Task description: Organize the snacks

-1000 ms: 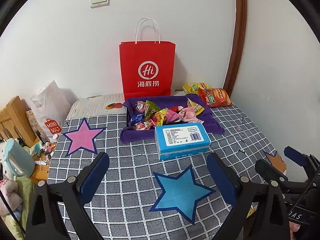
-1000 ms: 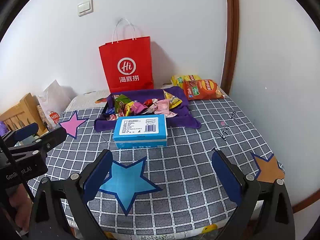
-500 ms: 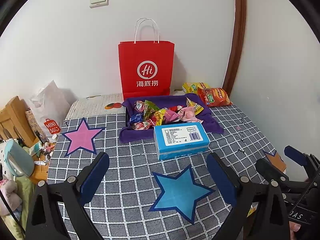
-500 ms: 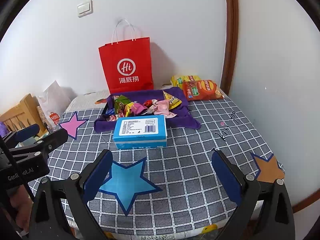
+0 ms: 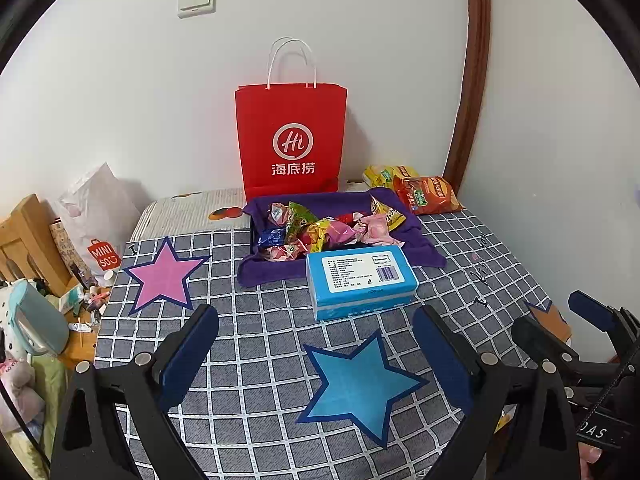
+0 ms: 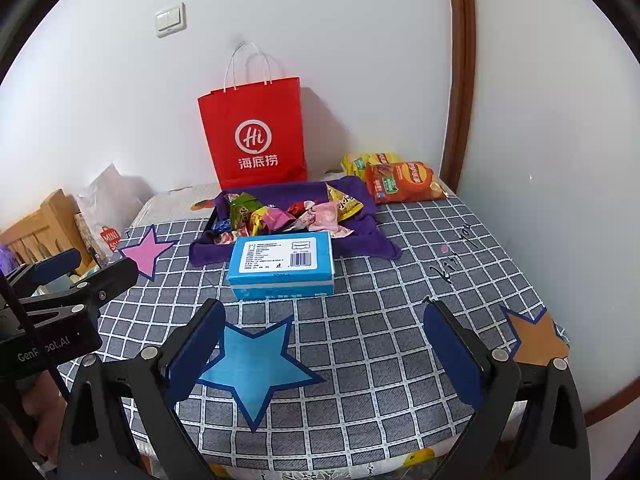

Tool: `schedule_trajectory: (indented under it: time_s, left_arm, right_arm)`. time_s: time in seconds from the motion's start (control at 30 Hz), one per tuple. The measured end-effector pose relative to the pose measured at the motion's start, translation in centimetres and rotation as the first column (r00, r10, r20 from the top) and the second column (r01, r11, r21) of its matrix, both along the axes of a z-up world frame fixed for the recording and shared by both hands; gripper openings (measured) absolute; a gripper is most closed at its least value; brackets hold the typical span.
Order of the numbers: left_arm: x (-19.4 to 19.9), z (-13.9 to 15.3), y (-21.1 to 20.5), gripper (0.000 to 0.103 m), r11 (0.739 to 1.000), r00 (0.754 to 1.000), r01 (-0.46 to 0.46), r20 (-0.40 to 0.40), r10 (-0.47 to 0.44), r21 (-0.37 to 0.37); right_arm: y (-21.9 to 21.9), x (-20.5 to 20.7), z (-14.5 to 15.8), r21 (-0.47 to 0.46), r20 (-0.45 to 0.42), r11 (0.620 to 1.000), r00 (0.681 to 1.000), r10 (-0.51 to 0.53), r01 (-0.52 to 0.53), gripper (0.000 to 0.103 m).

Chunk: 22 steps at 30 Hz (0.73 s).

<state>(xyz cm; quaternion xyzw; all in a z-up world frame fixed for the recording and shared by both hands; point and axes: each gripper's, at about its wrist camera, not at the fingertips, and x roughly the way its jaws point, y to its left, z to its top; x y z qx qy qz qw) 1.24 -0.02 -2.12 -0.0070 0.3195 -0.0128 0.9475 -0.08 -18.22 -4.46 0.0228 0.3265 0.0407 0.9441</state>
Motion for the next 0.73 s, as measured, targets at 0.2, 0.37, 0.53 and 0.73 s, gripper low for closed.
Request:
schedule_trajectory:
  time_s: [0.2,0.37,0.53,0.73]
  left_arm:
    - [0.04,0.05,0.08,0.098,1.0,1.0,0.001,0.0,-0.001,0.0]
    - [0.06,0.16,0.07,0.098,1.0,1.0,0.0,0.0,0.0,0.003]
    - [0.16,0.22,0.17,0.098,1.0,1.0,0.002,0.0,-0.002,0.004]
    - [0.52,0.23,0.14,0.098,1.0,1.0,0.0,0.006,0.0,0.018]
  right_arm:
    - [-0.04,-0.13,0.18,0.003,0.004,1.0,1.0,-0.001,0.001,0.099]
    - [-0.11,-0.35,0.37,0.007,0.011,1.0,1.0,0.0,0.0,0.099]
    - [-0.07,-0.59,0.58,0.01,0.022,1.0,1.0,-0.001,0.0,0.099]
    - [-0.12,-0.77,0.68,0.016,0.034,1.0,0.999,-0.002,0.001,0.099]
